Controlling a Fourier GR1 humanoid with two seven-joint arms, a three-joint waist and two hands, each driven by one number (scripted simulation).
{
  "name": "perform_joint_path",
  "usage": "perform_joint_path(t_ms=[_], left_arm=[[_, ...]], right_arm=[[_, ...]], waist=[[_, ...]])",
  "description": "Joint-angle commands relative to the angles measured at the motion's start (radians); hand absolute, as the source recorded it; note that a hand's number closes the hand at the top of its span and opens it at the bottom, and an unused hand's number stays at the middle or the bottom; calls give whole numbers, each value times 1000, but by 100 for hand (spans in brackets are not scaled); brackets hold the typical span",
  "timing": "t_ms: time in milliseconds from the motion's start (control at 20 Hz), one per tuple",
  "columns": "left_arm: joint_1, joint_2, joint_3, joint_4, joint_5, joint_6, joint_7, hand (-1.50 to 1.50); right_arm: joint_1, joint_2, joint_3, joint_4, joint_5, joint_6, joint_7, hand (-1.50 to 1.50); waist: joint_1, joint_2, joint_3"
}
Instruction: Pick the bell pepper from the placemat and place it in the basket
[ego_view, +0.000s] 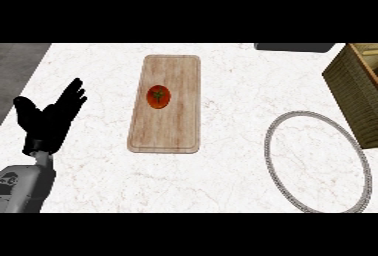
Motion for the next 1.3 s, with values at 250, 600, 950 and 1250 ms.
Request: perform_joint_path(t_ms=[250,600,950,1250], left_arm=[[-21,10,26,21,6,-10,-2,0],[-19,-25,2,-4,-16,15,23,0],[36,5,22,-1,-18,-6,-9,0],[31,3,58,-9,-8,36,35,0]], right_arm=[[26,-34,-15,0,-5,-77,188,-150],[65,-22,-51,0,-31,-257,79,-150],[24,-118,-67,0,-45,-467,165,-150],[72,-73,-93,0,-68,-569,188,-150]], waist=[[-4,0,-1],[-12,-4,1],[-37,-24,-3],[-91,-43,-3]])
